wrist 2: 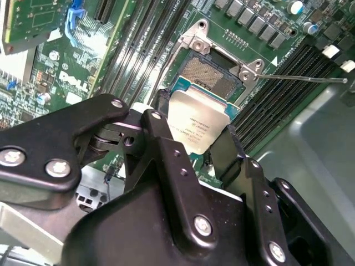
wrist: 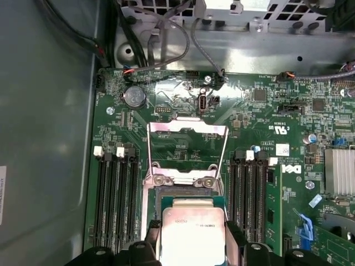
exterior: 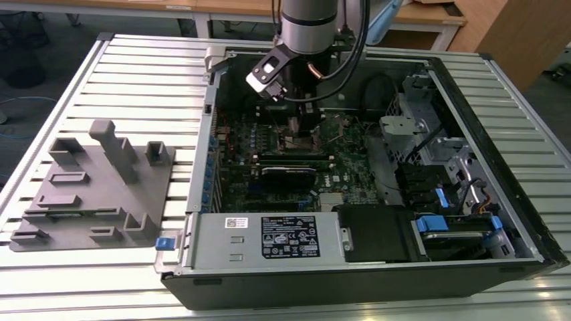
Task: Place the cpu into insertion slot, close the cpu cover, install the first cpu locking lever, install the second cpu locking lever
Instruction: 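Place the cpu into insertion slot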
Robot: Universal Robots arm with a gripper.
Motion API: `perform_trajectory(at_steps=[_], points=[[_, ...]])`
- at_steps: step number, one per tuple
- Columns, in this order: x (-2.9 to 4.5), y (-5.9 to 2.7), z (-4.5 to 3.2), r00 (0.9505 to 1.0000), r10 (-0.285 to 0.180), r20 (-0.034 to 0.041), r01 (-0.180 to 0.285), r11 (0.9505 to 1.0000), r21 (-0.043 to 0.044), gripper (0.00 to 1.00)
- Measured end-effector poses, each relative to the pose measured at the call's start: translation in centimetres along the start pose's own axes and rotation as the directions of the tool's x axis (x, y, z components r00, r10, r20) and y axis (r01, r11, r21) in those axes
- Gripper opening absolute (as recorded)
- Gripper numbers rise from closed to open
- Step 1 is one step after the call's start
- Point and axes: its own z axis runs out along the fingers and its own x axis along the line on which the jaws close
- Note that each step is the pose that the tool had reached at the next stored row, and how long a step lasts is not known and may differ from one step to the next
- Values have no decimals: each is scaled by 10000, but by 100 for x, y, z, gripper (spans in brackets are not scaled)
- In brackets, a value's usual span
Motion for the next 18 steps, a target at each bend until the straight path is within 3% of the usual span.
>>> perform_trajectory(at_steps=[12, 18], points=[[31, -18, 87, 10000, 55, -11, -55, 10000, 1, 54], [56, -19, 94, 10000, -17, -16, 17, 10000, 1, 54]])
